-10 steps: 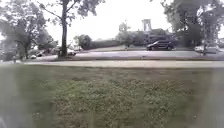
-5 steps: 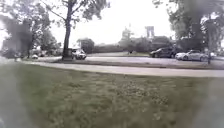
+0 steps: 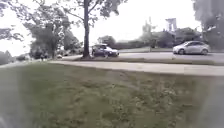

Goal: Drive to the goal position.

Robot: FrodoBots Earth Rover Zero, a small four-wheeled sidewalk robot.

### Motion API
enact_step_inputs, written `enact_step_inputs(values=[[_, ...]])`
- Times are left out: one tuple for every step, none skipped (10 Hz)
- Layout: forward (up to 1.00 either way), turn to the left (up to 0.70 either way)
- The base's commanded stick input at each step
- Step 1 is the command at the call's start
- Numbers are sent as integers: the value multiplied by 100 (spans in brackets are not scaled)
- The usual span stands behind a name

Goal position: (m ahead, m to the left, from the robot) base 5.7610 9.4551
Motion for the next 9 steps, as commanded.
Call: enact_step_inputs(values=[[70, 0], [70, 0], [70, 0], [70, 0], [70, 0], [70, 0], [70, 0], [70, 0], [70, 0]])
